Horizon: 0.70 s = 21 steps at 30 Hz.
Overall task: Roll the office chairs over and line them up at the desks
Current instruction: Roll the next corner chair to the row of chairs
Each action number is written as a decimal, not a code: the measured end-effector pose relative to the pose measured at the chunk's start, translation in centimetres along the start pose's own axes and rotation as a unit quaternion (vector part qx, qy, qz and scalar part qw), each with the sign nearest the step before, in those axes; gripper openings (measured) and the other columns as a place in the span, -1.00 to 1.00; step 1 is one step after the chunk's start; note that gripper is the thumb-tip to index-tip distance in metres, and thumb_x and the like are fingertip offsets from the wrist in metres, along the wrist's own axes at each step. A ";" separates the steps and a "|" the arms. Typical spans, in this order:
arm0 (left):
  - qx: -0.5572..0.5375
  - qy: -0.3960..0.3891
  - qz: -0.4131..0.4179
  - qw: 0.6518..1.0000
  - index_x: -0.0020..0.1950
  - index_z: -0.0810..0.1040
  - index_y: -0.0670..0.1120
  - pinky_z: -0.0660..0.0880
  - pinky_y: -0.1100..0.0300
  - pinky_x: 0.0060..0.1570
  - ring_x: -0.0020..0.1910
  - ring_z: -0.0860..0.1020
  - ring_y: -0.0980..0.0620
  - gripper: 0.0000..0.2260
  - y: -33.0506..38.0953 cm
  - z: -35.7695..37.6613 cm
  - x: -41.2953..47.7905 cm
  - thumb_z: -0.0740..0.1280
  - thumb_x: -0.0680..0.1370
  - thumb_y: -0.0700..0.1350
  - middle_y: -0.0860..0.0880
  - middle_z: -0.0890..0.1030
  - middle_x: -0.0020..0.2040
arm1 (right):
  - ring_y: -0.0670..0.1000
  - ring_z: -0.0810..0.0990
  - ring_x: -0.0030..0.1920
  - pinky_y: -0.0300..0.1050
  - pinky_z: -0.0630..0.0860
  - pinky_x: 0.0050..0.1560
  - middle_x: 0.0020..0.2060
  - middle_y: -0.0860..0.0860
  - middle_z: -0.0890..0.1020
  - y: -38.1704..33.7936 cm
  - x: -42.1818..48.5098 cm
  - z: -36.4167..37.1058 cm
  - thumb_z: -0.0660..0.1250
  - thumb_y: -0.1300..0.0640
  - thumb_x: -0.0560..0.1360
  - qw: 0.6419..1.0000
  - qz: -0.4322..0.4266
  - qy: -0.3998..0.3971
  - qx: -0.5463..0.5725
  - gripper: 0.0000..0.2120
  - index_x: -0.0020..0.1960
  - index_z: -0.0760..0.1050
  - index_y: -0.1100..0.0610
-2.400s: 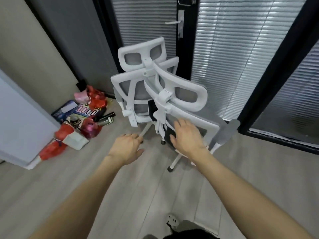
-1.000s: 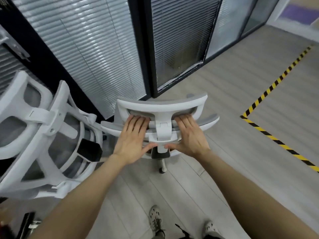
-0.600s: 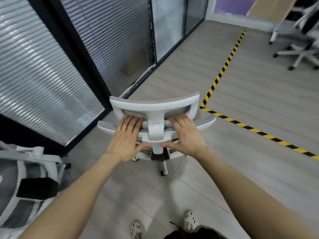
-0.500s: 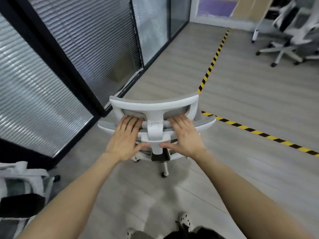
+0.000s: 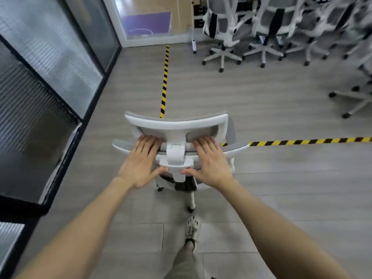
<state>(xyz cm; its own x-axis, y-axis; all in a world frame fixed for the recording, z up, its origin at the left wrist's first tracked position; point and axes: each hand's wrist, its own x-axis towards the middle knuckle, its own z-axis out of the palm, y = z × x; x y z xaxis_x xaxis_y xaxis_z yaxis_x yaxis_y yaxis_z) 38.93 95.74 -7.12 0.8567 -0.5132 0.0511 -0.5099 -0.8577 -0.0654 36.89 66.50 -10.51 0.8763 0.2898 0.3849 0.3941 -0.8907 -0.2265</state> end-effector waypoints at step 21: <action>-0.040 0.000 0.236 0.971 0.75 0.22 -0.14 0.05 -0.16 0.77 0.72 0.21 -0.21 -0.06 11.1 1.5 57.9 0.20 0.61 0.51 -0.19 0.29 0.70 | 0.15 0.42 0.55 0.16 0.17 0.72 0.50 0.09 0.51 42.6 15.6 -3.9 0.31 -0.55 0.51 0.971 0.213 0.050 -0.099 -0.03 0.61 0.40 0.17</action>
<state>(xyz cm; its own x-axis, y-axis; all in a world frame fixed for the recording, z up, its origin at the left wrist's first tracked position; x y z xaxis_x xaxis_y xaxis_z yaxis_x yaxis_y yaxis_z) 82.95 56.55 -6.35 0.5266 -0.8494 0.0348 -0.8498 -0.5270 -0.0031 66.31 31.71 -10.69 0.9128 -0.1468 0.3811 -0.0688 -0.9751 -0.2109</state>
